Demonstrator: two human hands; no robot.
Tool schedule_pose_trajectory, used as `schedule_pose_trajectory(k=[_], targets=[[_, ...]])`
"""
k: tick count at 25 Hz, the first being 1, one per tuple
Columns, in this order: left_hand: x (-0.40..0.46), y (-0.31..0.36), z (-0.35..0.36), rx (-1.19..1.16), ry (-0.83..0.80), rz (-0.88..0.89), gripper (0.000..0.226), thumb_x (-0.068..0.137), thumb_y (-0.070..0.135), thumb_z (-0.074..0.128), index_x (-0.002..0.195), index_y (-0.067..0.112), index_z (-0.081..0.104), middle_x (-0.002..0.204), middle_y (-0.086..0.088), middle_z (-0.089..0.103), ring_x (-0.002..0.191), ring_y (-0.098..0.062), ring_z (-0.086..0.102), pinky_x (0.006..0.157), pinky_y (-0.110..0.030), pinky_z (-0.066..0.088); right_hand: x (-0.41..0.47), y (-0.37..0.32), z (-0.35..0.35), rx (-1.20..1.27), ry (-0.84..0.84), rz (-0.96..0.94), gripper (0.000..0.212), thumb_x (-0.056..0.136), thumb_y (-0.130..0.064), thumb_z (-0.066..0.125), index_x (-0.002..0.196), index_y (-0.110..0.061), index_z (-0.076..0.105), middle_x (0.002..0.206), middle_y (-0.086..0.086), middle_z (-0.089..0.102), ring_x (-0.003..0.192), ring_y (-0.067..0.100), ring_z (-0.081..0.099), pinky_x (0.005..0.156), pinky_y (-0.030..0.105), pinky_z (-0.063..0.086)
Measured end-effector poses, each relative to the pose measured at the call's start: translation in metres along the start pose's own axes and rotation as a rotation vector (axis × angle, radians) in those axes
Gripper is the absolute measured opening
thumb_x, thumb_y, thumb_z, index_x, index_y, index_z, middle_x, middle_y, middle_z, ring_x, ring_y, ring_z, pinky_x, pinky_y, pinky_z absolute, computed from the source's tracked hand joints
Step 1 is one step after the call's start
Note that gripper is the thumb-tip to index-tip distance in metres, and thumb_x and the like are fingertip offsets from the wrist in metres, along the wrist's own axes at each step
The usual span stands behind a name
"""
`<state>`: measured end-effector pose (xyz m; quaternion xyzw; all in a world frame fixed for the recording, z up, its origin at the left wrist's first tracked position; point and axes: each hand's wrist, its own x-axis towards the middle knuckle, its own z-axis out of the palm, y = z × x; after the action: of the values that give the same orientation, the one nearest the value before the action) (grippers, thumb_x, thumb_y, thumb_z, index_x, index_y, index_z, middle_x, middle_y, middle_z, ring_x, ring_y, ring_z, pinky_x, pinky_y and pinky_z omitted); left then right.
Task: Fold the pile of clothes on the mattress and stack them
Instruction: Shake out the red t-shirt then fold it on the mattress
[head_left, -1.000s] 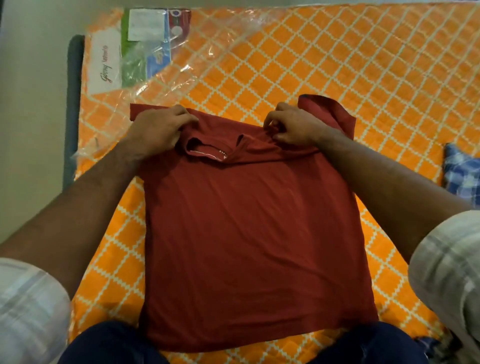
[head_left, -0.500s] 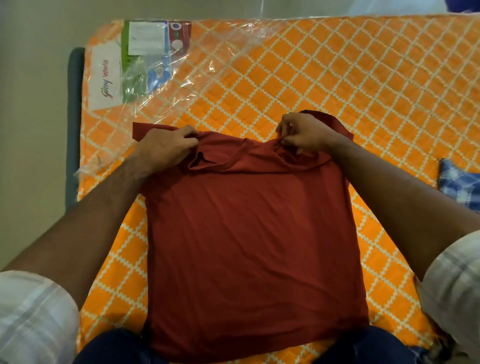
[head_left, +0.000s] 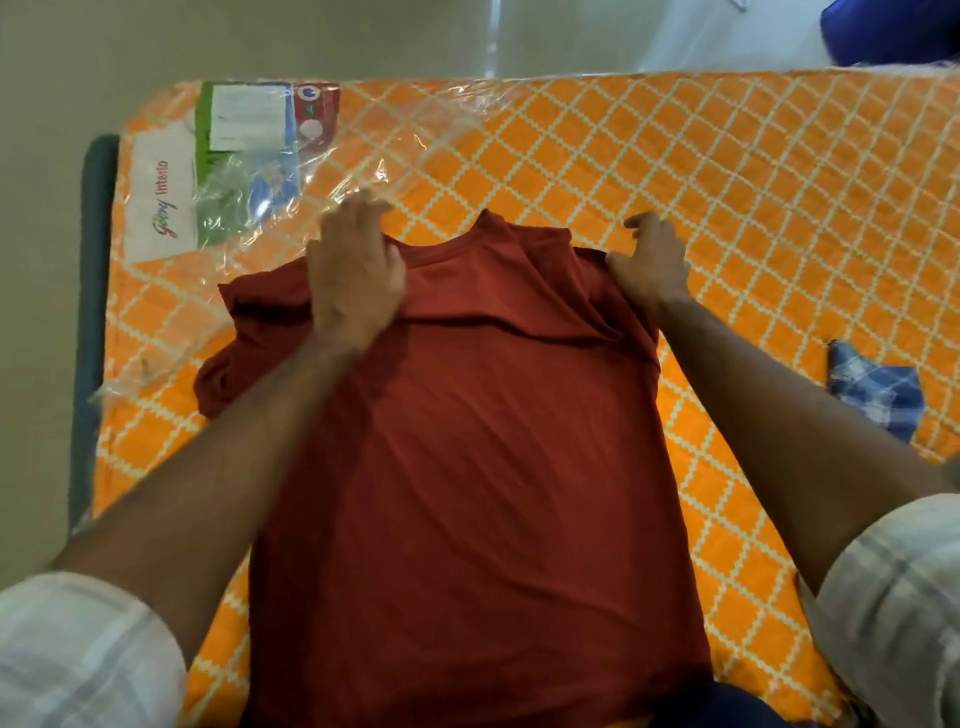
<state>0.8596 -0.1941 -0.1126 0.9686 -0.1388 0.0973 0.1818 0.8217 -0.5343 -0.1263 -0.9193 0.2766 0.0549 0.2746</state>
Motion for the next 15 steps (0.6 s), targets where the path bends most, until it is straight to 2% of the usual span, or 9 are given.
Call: schedule_pose_trajectory(k=[2, 4, 6, 8, 10, 11, 12, 14, 15], targets=[[-0.035, 0.026, 0.038, 0.069, -0.118, 0.396, 0.051, 0.091, 0.029, 0.052, 0.14, 0.016, 0.048, 0.158, -0.006, 0.037, 0.138, -0.027, 0.042, 0.106, -0.05, 0.039, -0.001, 0.017, 0.005, 0.124, -0.166, 0.125, 0.057, 0.084, -0.043, 0.072, 0.131, -0.015, 0.055, 0.124, 0.007, 0.061, 0.114, 0.03, 0.062, 0.089, 0.04, 0.053], [-0.054, 0.045, 0.072, 0.155, -0.237, 0.634, 0.058, 0.095, 0.033, 0.049, 0.15, 0.016, 0.041, 0.166, -0.005, 0.024, 0.149, -0.024, 0.03, 0.116, -0.054, 0.027, 0.002, 0.028, 0.007, 0.236, -0.284, 0.148, 0.051, 0.086, -0.042, 0.076, 0.124, -0.014, 0.059, 0.112, 0.002, 0.061, 0.1, 0.023, 0.065, 0.077, 0.03, 0.053], [-0.061, 0.052, 0.092, 0.221, -0.292, 0.678, 0.064, 0.1, 0.038, 0.044, 0.158, 0.016, 0.027, 0.168, -0.004, 0.013, 0.154, -0.022, 0.016, 0.12, -0.058, 0.018, 0.009, 0.041, 0.005, 0.266, -0.291, 0.128, 0.025, 0.089, -0.03, 0.076, 0.103, -0.015, 0.062, 0.094, -0.001, 0.06, 0.082, 0.015, 0.06, 0.066, 0.023, 0.049], [-0.062, 0.051, 0.098, 0.24, -0.275, 0.663, 0.067, 0.101, 0.039, 0.041, 0.16, 0.015, 0.02, 0.169, -0.005, 0.009, 0.155, -0.023, 0.011, 0.12, -0.062, 0.014, 0.017, 0.059, -0.004, 0.377, -0.099, 0.161, 0.016, 0.091, -0.023, 0.073, 0.085, -0.018, 0.059, 0.078, -0.002, 0.058, 0.072, 0.017, 0.059, 0.057, 0.022, 0.047], [-0.064, 0.05, 0.098, 0.253, -0.243, 0.68, 0.068, 0.1, 0.037, 0.042, 0.16, 0.016, 0.019, 0.168, -0.007, 0.01, 0.155, -0.024, 0.011, 0.119, -0.065, 0.013, 0.019, 0.084, -0.016, 0.51, 0.171, 0.295, 0.015, 0.091, -0.028, 0.068, 0.094, -0.018, 0.058, 0.084, -0.002, 0.059, 0.086, 0.026, 0.066, 0.069, 0.035, 0.055], [-0.064, 0.052, 0.099, 0.25, -0.235, 0.689, 0.069, 0.099, 0.036, 0.043, 0.16, 0.017, 0.019, 0.168, -0.007, 0.01, 0.155, -0.025, 0.011, 0.118, -0.066, 0.013, 0.016, 0.097, -0.023, 0.549, 0.239, 0.35, 0.019, 0.092, -0.033, 0.066, 0.1, -0.018, 0.057, 0.088, -0.002, 0.059, 0.093, 0.027, 0.066, 0.071, 0.039, 0.055], [-0.064, 0.05, 0.099, 0.249, -0.231, 0.685, 0.07, 0.097, 0.036, 0.044, 0.16, 0.018, 0.019, 0.168, -0.007, 0.01, 0.155, -0.026, 0.011, 0.117, -0.068, 0.013, 0.012, 0.106, -0.024, 0.572, 0.224, 0.372, 0.025, 0.093, -0.038, 0.066, 0.105, -0.018, 0.057, 0.091, -0.002, 0.06, 0.094, 0.025, 0.066, 0.069, 0.036, 0.054], [-0.063, 0.049, 0.102, 0.251, -0.232, 0.668, 0.071, 0.096, 0.037, 0.044, 0.16, 0.021, 0.02, 0.168, -0.007, 0.01, 0.155, -0.028, 0.011, 0.116, -0.069, 0.012, 0.005, 0.114, -0.024, 0.589, 0.043, 0.309, 0.034, 0.093, -0.044, 0.068, 0.112, -0.017, 0.058, 0.096, -0.002, 0.064, 0.085, 0.013, 0.065, 0.058, 0.023, 0.048], [-0.062, 0.05, 0.103, 0.254, -0.232, 0.661, 0.071, 0.096, 0.038, 0.043, 0.16, 0.022, 0.019, 0.168, -0.007, 0.009, 0.155, -0.028, 0.01, 0.116, -0.07, 0.012, 0.005, 0.115, -0.025, 0.599, -0.032, 0.276, 0.032, 0.094, -0.041, 0.069, 0.113, -0.016, 0.06, 0.094, -0.002, 0.065, 0.078, 0.007, 0.064, 0.053, 0.017, 0.045]])
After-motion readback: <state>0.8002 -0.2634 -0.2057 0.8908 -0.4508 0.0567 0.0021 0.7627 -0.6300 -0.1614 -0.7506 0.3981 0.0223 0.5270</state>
